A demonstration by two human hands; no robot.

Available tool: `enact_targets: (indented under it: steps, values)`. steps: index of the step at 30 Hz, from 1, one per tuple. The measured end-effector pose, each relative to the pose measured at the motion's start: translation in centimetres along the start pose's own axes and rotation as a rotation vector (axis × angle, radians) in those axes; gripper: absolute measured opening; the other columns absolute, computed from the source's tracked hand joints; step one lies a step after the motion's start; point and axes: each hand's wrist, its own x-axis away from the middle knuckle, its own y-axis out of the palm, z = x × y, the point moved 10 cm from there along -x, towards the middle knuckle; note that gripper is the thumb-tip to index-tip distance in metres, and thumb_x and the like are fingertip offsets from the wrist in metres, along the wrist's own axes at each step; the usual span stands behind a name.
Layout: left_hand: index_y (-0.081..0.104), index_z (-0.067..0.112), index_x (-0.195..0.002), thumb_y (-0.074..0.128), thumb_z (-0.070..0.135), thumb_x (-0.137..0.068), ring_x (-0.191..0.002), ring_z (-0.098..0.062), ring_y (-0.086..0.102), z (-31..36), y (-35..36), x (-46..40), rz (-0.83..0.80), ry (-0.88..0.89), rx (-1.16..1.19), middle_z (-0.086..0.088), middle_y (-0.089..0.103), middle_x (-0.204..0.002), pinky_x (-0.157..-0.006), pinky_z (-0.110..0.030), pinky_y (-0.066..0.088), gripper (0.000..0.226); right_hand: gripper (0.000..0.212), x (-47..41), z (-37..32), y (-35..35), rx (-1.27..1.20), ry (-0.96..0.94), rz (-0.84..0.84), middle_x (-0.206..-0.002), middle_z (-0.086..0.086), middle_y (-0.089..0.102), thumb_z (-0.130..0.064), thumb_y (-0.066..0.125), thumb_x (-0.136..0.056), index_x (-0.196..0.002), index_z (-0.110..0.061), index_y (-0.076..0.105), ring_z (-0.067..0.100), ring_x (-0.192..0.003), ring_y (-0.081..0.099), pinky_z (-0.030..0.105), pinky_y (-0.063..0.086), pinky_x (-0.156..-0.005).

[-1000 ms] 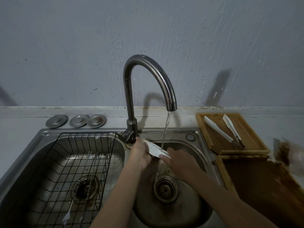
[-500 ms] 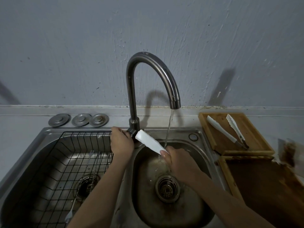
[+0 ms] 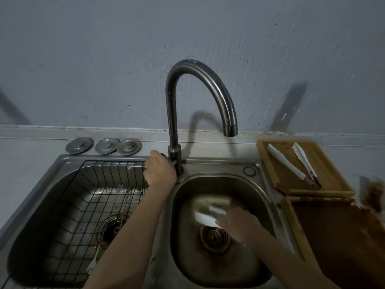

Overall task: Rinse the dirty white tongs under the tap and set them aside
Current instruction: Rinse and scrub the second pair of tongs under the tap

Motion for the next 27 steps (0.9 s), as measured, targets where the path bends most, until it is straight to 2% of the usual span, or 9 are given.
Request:
enact_targets:
  steps: [2,4,8,12,15,16,20,24,27]
  values:
    - [0.041,0.004,-0.106,0.048,0.021,-0.091,-0.103,-0.036,0.057,0.0,0.1,0.2,-0.007,0.015,0.024,-0.02,0.059,-0.109,-0.078,-0.046,0.049,0.024,0.059,0.8,0.4,-0.7,-0.136,0.067,0.145,-0.106,0.001,0.061,-0.056,0.046,-0.086,-0.13,-0.016,0.045,0.011,-0.085,0.061,0.021,0.04,-0.062]
    - [0.04,0.005,-0.105,0.048,0.021,-0.091,-0.102,-0.035,0.056,0.0,0.1,0.2,-0.013,0.013,0.046,-0.019,0.058,-0.109,-0.077,-0.046,0.05,0.023,0.073,0.8,-0.7,-1.7,-0.067,-0.019,0.212,-0.124,0.004,0.053,-0.059,0.043,-0.086,-0.142,-0.016,0.027,0.014,-0.098,0.059,0.02,0.038,-0.066]
    - [0.039,0.004,-0.107,0.049,0.02,-0.091,-0.108,-0.037,0.052,-0.2,0.1,0.5,-0.026,-0.019,0.079,-0.02,0.056,-0.112,-0.079,-0.049,0.046,0.024,0.058,0.4,-0.7,0.0,-0.056,-0.056,0.0,-0.12,0.007,0.059,-0.053,0.048,-0.087,-0.134,-0.018,0.042,0.019,-0.096,0.06,0.028,0.045,-0.073]
    - [0.039,0.003,-0.106,0.047,0.019,-0.091,-0.109,-0.038,0.051,0.0,0.1,0.5,-0.031,-0.014,0.081,-0.021,0.056,-0.113,-0.079,-0.048,0.045,0.023,0.074,0.7,-0.9,-2.6,-0.096,-0.018,0.224,-0.123,0.007,0.049,-0.055,0.045,-0.087,-0.143,-0.011,0.024,0.019,-0.097,0.059,0.023,0.039,-0.065]
    - [0.039,0.005,-0.106,0.047,0.018,-0.091,-0.109,-0.037,0.051,-0.2,0.1,0.7,-0.039,-0.041,0.086,-0.02,0.056,-0.113,-0.08,-0.049,0.045,0.022,0.058,0.2,-0.2,-0.3,-0.074,-0.019,-0.053,-0.103,0.007,0.06,-0.051,0.053,-0.086,-0.122,-0.007,0.052,0.022,-0.093,0.063,0.026,0.043,-0.069]
    - [0.039,0.005,-0.106,0.047,0.019,-0.091,-0.108,-0.037,0.051,-0.3,0.1,0.6,-0.04,-0.047,0.09,-0.02,0.056,-0.113,-0.079,-0.049,0.045,0.022,0.054,0.4,0.1,0.1,-0.092,-0.016,-0.076,-0.101,0.006,0.063,-0.051,0.055,-0.085,-0.118,-0.008,0.056,0.02,-0.091,0.064,0.026,0.046,-0.07]
    - [0.039,0.007,-0.103,0.047,0.02,-0.091,-0.099,-0.036,0.055,-0.3,0.1,0.6,-0.035,-0.055,0.112,-0.02,0.057,-0.108,-0.073,-0.047,0.047,0.019,0.072,0.7,0.9,-1.3,-0.159,0.018,0.098,-0.127,0.01,0.052,-0.055,0.053,-0.084,-0.138,-0.011,0.034,0.022,-0.107,0.057,0.024,0.039,-0.078]
    - [0.038,0.007,-0.101,0.048,0.018,-0.09,-0.102,-0.039,0.054,-0.5,0.1,0.8,-0.039,-0.077,0.185,-0.021,0.056,-0.109,-0.077,-0.05,0.049,0.018,0.069,1.2,1.8,1.2,-0.216,-0.067,-0.152,-0.131,0.006,0.052,-0.05,0.061,-0.081,-0.139,-0.022,0.035,0.016,-0.109,0.055,0.022,0.038,-0.079]
    - [0.039,-0.004,-0.117,0.053,0.008,-0.085,-0.114,-0.041,0.045,-0.8,1.0,1.5,-0.059,-0.07,0.14,-0.026,0.046,-0.123,-0.09,-0.049,0.042,0.037,0.066,1.7,3.3,1.3,-0.337,-0.028,-0.116,-0.121,-0.003,0.053,-0.052,0.063,-0.078,-0.132,-0.019,0.043,0.008,-0.099,0.051,0.018,0.037,-0.074]
